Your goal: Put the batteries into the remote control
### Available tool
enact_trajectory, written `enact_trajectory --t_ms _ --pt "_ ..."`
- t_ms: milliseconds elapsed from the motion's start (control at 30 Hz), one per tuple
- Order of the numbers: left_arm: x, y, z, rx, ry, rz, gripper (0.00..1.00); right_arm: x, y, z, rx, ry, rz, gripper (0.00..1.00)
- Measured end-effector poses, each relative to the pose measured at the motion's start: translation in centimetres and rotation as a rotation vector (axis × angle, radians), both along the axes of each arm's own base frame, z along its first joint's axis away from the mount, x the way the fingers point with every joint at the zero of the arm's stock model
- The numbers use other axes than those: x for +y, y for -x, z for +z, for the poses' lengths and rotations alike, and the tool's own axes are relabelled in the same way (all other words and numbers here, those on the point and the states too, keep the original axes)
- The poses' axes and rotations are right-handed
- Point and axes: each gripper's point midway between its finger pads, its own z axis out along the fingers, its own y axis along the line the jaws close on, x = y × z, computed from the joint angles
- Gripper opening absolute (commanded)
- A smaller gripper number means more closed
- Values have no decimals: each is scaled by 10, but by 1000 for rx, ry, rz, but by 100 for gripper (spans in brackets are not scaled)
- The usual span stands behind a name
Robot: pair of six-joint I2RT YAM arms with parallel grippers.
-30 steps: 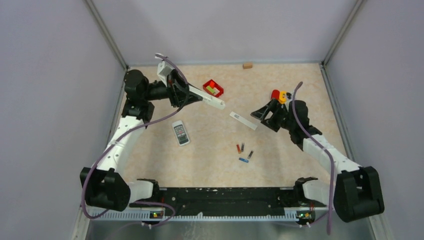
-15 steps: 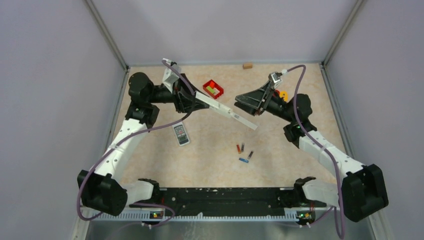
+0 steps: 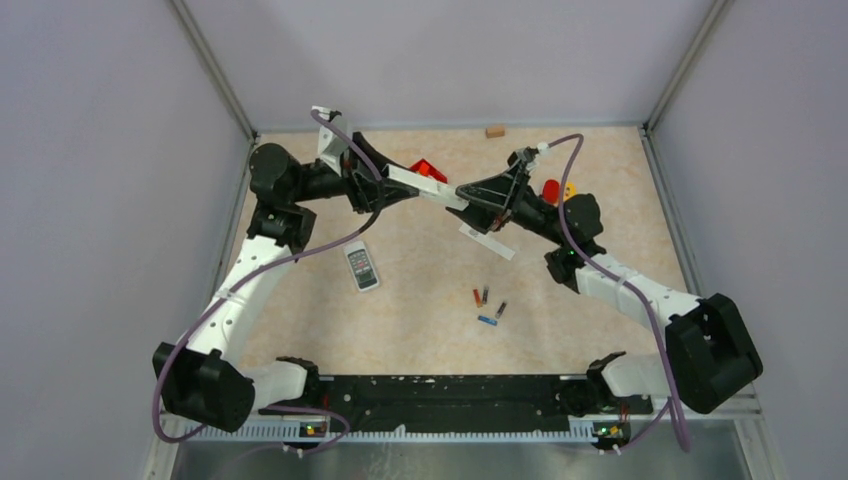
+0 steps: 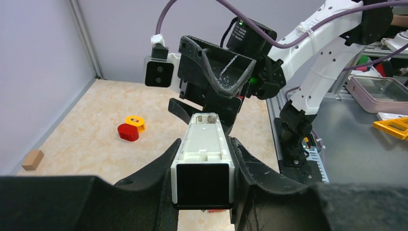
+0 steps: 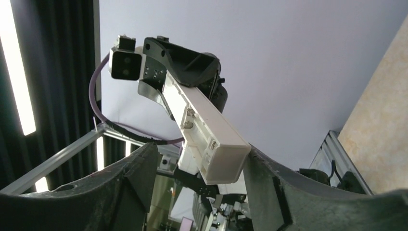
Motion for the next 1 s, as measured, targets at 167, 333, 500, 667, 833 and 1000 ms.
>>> enact_trajectory --t_ms 167,333,500,667,833,1000 --pt "1 2 13 -30 32 11 0 -2 -2 9 11 -42 -18 47" --pt "3 12 20 -62 53 9 0 -1 -3 14 22 -74 -21 39" --pt "4 15 23 -72 63 8 20 -1 -5 16 37 -99 -18 24" --pt "5 15 25 -64 76 20 98 1 -6 18 40 -124 -15 17" --pt "6 0 25 48 124 100 99 -1 -13 20 23 -145 -54 12" --pt "12 -33 20 307 230 266 99 0 -27 8 11 -83 -143 12"
